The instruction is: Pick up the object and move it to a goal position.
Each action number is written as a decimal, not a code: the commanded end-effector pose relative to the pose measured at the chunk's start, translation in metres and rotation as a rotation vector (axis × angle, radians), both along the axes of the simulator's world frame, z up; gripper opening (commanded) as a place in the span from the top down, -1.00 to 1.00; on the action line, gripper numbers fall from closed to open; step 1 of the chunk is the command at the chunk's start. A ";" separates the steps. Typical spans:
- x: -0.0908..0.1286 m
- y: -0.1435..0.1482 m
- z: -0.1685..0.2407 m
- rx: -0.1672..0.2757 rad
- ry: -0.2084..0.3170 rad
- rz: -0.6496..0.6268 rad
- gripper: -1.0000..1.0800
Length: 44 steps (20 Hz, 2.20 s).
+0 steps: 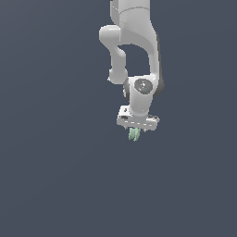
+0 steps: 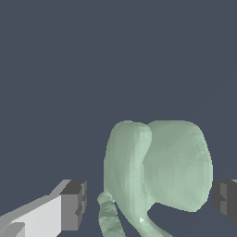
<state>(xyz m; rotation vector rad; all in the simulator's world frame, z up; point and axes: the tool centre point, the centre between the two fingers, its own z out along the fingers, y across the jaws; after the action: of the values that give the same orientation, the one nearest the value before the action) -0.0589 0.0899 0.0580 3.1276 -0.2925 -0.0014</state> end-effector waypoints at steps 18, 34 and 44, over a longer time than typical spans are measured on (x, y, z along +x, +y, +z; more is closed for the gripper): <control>0.001 -0.001 -0.011 0.000 -0.002 -0.002 1.00; -0.004 -0.030 0.074 0.001 -0.001 -0.002 1.00; -0.010 -0.068 0.183 0.002 -0.001 -0.002 1.00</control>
<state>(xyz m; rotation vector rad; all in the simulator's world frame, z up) -0.0675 0.0278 0.2244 3.1288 -0.2959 0.0013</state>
